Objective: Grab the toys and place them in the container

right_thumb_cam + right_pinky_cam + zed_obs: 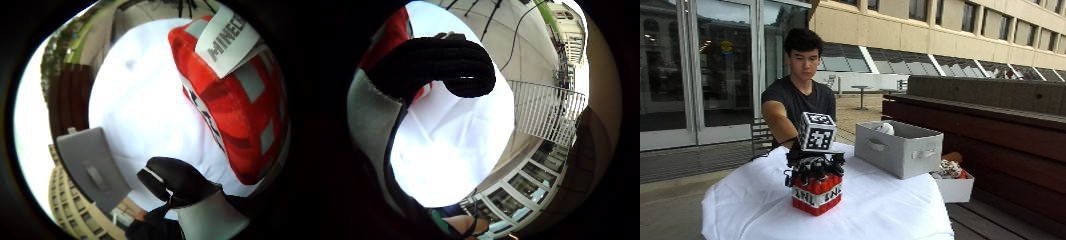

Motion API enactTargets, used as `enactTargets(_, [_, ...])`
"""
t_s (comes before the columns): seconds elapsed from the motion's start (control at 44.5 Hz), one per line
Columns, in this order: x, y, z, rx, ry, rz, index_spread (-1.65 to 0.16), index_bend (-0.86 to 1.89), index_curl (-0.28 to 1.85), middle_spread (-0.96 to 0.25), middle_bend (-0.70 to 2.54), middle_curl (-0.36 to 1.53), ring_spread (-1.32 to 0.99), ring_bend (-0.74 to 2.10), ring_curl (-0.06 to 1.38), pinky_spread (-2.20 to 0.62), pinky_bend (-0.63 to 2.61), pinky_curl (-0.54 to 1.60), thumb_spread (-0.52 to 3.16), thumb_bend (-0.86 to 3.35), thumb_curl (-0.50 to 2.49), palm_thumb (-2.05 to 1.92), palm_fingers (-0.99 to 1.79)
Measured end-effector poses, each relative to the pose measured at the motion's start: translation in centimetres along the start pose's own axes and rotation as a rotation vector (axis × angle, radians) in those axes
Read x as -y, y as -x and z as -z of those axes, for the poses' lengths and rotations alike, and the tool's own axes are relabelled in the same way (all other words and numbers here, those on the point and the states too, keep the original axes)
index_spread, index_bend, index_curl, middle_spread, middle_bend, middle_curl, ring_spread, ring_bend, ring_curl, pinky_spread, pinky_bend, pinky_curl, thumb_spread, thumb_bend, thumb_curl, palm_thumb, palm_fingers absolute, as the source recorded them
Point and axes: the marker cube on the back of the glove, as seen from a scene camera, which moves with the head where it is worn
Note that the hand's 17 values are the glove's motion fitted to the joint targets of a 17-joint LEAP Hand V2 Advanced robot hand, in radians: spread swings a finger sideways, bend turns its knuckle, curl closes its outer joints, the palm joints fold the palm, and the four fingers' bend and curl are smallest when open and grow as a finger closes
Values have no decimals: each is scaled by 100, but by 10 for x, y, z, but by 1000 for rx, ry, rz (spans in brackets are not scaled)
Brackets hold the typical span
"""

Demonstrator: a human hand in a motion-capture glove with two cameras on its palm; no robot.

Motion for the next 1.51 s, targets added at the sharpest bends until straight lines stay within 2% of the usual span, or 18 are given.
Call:
enactTargets(0.18, [8, 6, -25, -31, -25, -9, -31, 3, 9, -1, 10, 33, 2, 56, 24, 1, 157, 39, 101, 2, 33, 9, -26])
enactTargets(0.27, [13, 4, -35, -28, -36, -14, -32, 5, 9, -2, 11, 31, 1, 64, 26, -3, 157, 39, 104, 3, 33, 15, -20])
enactTargets(0.315, [15, 2, -44, -25, -34, -20, -34, 10, 9, -4, 8, 29, -4, 81, 31, -9, 153, 37, 107, 7, 34, 23, -2])
enactTargets(0.337, [17, 1, -50, -20, -31, -24, -34, 9, 9, -4, 11, 29, -3, 78, 29, -9, 155, 38, 107, 5, 34, 22, -8])
enactTargets(0.36, [18, 1, -55, -13, -30, -27, -35, 11, 9, -6, 9, 28, -11, 98, 36, -18, 156, 38, 108, 12, 36, 34, 20])
enactTargets(0.427, [21, -2, -67, 4, -46, -26, -37, 20, 10, -11, 12, 26, -21, 112, 36, -30, 153, 33, 111, 24, 40, 54, 50])
enactTargets(0.674, [9, 2, -67, 7, -291, -4, -35, 49, 25, -24, 32, 33, -39, 104, 38, -44, 123, 29, 121, 35, 43, 73, 96])
enactTargets(0.697, [7, 2, -65, 6, -312, -9, -35, 46, 24, -25, 29, 32, -40, 101, 37, -45, 124, 29, 122, 33, 42, 71, 92])
enactTargets(0.764, [1, 4, -60, 16, -354, -40, -33, 56, 29, -28, 48, 39, -40, 106, 38, -47, 101, 24, 104, 36, 49, 83, 119])
enactTargets(0.854, [-9, 5, -53, 33, -351, -63, -30, 65, 34, -30, 61, 44, -40, 109, 40, -48, 90, 24, 85, 36, 54, 90, 126])
enactTargets(0.899, [-14, 5, -44, 54, -348, -86, -29, 70, 37, -31, 71, 48, -40, 110, 41, -48, 86, 24, 76, 37, 57, 93, 132])
enactTargets(0.989, [-29, 3, -10, 89, -368, -147, -28, 67, 39, -32, 71, 50, -41, 114, 43, -47, 91, 28, 58, 27, 59, 83, 119])
enactTargets(1.079, [-50, -2, 47, 108, -434, -112, -29, 60, 39, -35, 63, 49, -41, 112, 43, -45, 103, 33, 59, 23, 61, 77, 102])
enactTargets(1.214, [-87, 7, 120, 138, -507, -85, -30, 51, 40, -38, 58, 50, -43, 110, 43, -43, 110, 38, 60, 22, 65, 75, 94])
enactTargets(1.349, [-145, 49, 193, 167, -559, -15, -32, 45, 41, -40, 54, 51, -44, 109, 44, -43, 113, 40, 63, 22, 69, 75, 91])
enactTargets(1.506, [-205, 122, 237, 212, -597, 54, -34, 39, 43, -42, 50, 53, -45, 109, 44, -42, 113, 42, 67, 20, 73, 73, 90])
